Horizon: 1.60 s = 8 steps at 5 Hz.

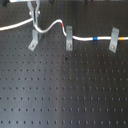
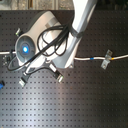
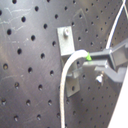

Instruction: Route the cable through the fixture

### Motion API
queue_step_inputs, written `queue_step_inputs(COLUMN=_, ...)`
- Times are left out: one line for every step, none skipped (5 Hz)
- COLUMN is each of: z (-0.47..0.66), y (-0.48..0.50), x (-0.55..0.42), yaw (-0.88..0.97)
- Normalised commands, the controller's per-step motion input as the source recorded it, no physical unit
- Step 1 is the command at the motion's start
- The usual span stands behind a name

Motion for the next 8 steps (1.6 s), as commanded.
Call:
queue_step_inputs(z=0.08, y=0.085, x=-0.109, yaw=0.09)
queue_step_inputs(z=0.00, y=0.283, x=-0.014, yaw=0.40)
queue_step_inputs(z=-0.01, y=0.300, x=0.106, yaw=0.47)
queue_step_inputs(z=0.00, y=0.004, x=-0.028, yaw=0.00)
queue_step_inputs(z=0.25, y=0.179, x=-0.429, yaw=0.00)
queue_step_inputs(z=0.13, y=0.036, x=-0.234, yaw=0.00)
queue_step_inputs(z=0.00, y=-0.002, x=0.011, yaw=0.00)
queue_step_inputs(z=0.55, y=-0.028, x=0.007, yaw=0.00)
